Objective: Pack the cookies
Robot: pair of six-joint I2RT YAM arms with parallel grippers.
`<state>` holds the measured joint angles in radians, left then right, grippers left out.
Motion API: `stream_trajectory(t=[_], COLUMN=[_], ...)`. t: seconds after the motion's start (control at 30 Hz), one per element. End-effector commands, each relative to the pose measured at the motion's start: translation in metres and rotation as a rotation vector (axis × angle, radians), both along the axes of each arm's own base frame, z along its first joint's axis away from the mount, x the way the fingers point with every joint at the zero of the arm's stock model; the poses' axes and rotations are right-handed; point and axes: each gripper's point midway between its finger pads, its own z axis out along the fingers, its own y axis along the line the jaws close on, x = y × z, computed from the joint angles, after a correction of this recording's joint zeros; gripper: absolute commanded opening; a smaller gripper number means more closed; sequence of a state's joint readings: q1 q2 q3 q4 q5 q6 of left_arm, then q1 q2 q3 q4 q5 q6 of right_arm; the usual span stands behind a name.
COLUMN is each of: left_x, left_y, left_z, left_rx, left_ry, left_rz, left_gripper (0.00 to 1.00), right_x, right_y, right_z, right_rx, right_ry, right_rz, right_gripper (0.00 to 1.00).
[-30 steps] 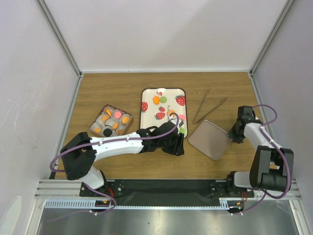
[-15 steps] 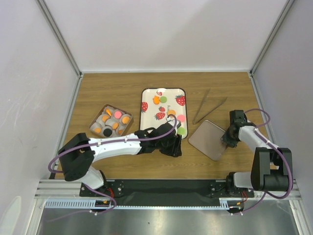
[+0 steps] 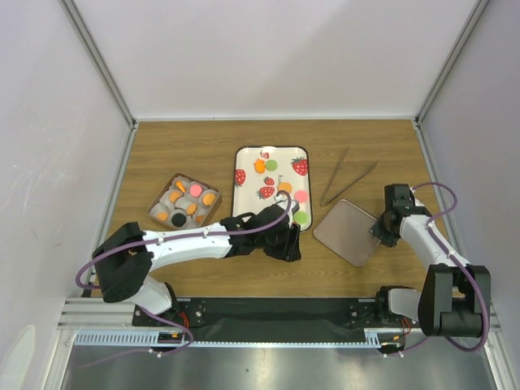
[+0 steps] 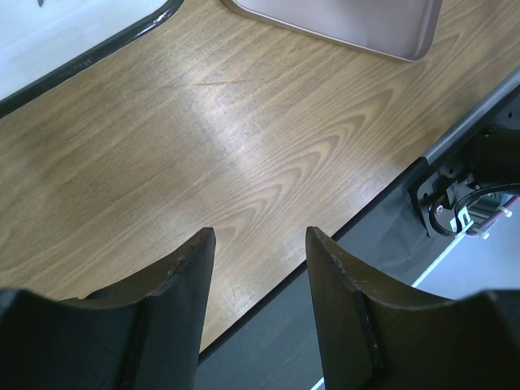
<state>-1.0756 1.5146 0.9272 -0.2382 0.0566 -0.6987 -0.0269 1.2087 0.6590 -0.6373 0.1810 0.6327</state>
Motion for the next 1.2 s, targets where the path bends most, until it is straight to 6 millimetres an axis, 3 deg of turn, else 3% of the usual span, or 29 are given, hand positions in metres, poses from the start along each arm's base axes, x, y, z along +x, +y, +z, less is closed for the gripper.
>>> stream_trajectory(t=[0.0,0.4,0.47,0.57,0.6,0.7,0.87,1.17], left_x=[0.004,0.002,0.002,0.003,0.003,0.004,0.005,0.004], left_y=[-0.005,0.001,0.003,0.005,0.005,0.005,0.003,0.002], left_z=[0.020,0.020,0.019,0.017,0.016,0.017,0.016,0.023], left_rx=[-0.072,-0.077,-0.074,-0.071,-0.071,-0.074,-0.078,-0.097], left_ry=[-0.043,-0.045,-0.044,-0.042,-0.040,-0.041,-0.034,-0.039], left_rz=[-0.010,-0.011,-0.008,-0.006,-0.006,-0.003,-0.006,-0.005], left_gripper=[0.54,0.55,0.55,0.55,0.55,0.55,0.55,0.55], right_x=[-0.003,-0.015,-0.017,-0.016,-0.016,-0.009,0.002,0.004], right_y=[-0.001,0.001,0.000,-0.002,-0.003,-0.006,-0.013,-0.009], right_z=[0.002,-0.030,-0.035,-0.034,-0.030,-0.018,0.017,0.052], right_rx=[-0.005,0.006,0.003,-0.009,-0.014,-0.031,-0.075,-0.064], right_ry=[0.000,0.050,0.065,0.065,0.061,0.038,0.012,-0.015], right_rz=[-0.040,-0.082,-0.083,-0.087,-0.086,-0.078,-0.064,-0.051], right_gripper=[0.38,0.37,0.34,0.18,0.10,0.00,0.00,0.00])
